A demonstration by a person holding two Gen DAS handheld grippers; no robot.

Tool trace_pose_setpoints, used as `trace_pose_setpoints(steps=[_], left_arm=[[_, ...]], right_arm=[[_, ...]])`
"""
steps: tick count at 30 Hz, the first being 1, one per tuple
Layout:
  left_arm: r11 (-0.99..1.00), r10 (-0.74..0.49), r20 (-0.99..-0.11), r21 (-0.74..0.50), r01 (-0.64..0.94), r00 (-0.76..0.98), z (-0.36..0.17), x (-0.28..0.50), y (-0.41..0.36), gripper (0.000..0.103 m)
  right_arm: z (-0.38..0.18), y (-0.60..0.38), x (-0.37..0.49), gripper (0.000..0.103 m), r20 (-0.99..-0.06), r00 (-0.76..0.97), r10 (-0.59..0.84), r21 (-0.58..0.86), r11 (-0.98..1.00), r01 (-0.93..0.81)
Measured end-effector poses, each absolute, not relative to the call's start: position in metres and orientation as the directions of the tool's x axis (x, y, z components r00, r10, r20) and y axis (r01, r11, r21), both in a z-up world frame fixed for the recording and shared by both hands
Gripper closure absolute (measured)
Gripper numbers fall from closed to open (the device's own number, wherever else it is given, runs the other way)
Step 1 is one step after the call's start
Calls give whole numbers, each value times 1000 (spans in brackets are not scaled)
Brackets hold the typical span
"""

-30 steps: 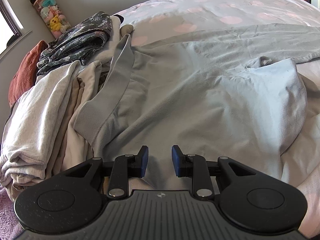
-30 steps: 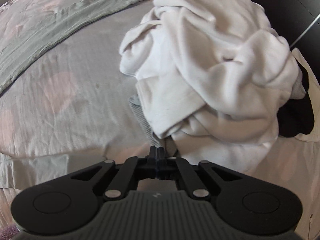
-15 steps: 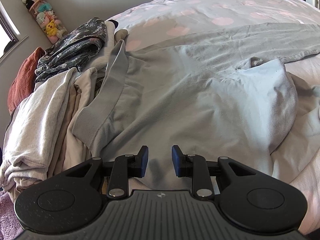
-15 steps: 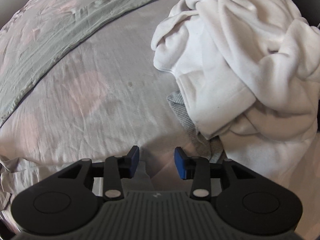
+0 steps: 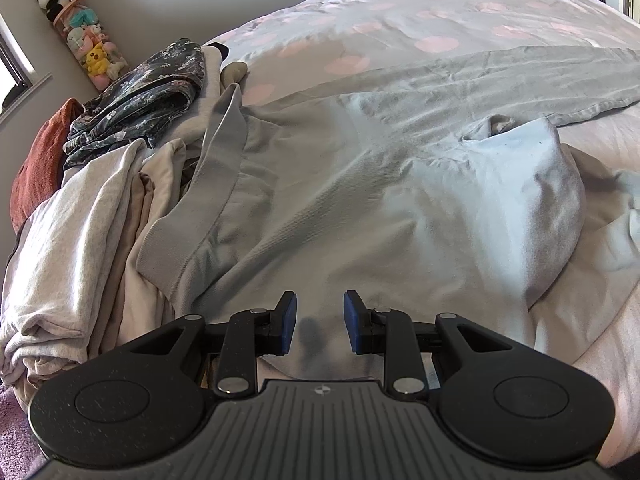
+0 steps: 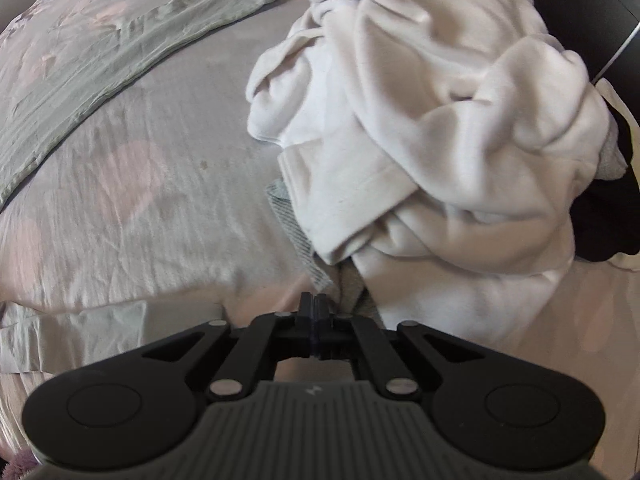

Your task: Fold clothes

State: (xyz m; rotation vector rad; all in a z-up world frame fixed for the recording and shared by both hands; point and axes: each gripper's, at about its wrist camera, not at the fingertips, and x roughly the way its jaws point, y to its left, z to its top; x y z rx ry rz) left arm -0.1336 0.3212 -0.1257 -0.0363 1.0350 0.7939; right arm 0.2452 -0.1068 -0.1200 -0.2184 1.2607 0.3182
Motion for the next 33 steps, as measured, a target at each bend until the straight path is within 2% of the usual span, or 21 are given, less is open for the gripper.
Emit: trace_pose_setpoints(steps=[3,6,7,8,11,15,17,19,26,33], left_arm=[[732,567,-780,331,-595,265,-127,-131,319,79],[733,567,-781,334,-592,261,-128,-131,318,79],[733,567,-782,336,-592,259,-128,-130,318,79],[733,568,-782,337,-591,258,-128,-130,318,79],[733,569,-782,340,-590,256,-127,-131,318,79],[728,571,-782,342,-594,249,-127,-133,319,78],[726,572,-782,343,-596,247,-127,-135,320,78],[726,572,-782,343,-597,246,-128,-134,320,78],[731,567,-785,341,-591,249,-129,-132,316,78],[743,559,-789,342,-575,253,-130,-132,309,78]], right_arm=[[-115,-116,247,100,-952,240,188,100,936,-339],[-113,-117,247,84,-947,182,266,194,921,-338],[-113,-116,246,68,-945,170,278,210,919,-334],[-113,-114,246,64,-944,157,291,227,916,-331],[-121,-107,244,59,-940,86,330,284,898,-335],[-130,-85,236,62,-948,29,317,280,874,-397],[-125,-79,232,88,-953,55,297,247,870,-427],[-113,-77,231,92,-940,91,327,261,868,-422],[-76,-16,192,93,-863,64,501,384,734,-560],[-104,65,127,96,-842,-89,532,438,578,-688]])
